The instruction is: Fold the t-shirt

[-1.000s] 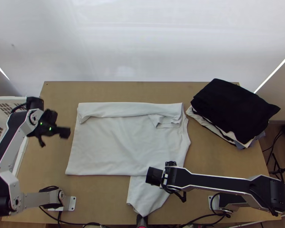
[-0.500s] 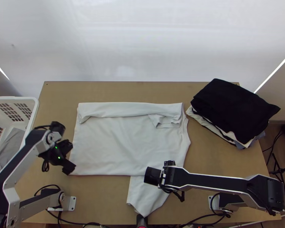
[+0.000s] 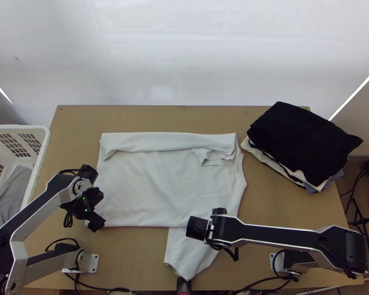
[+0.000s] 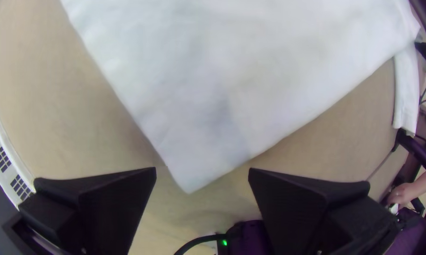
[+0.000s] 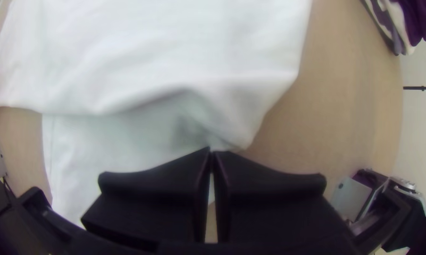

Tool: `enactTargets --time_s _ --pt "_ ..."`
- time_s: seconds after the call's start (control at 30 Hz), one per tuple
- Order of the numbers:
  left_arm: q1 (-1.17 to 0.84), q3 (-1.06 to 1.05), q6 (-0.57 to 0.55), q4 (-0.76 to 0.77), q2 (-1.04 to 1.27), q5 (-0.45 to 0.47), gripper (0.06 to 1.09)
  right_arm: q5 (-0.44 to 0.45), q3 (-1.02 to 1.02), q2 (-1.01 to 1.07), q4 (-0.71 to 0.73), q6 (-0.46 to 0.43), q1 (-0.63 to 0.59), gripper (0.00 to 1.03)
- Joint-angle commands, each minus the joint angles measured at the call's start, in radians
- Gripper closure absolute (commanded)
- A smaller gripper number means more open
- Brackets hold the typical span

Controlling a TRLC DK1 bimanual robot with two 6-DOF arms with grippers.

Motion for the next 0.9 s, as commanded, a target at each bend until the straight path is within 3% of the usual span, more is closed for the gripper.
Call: enactTargets --time_s 0.0,0.13,0.53,0.87 --pt "-0.008 -0.026 0.000 0.034 0.004 0.006 0.44 0.003 -0.003 0.001 -0.001 0.000 0.000 1.00" --pt "-0.010 -0.039 0.011 0.060 -0.025 0.007 1.05 0.003 -0.003 0.001 -0.001 0.000 0.000 1.00" --pt "0.102 0.040 0.095 0.037 -0.052 0.007 1.04 0.004 0.066 -0.082 -0.065 -0.032 -0.035 1.00" --pt "0.164 0.145 0.124 0.070 0.012 0.030 1.04 0.039 0.129 -0.156 -0.120 -0.100 -0.244 1.00"
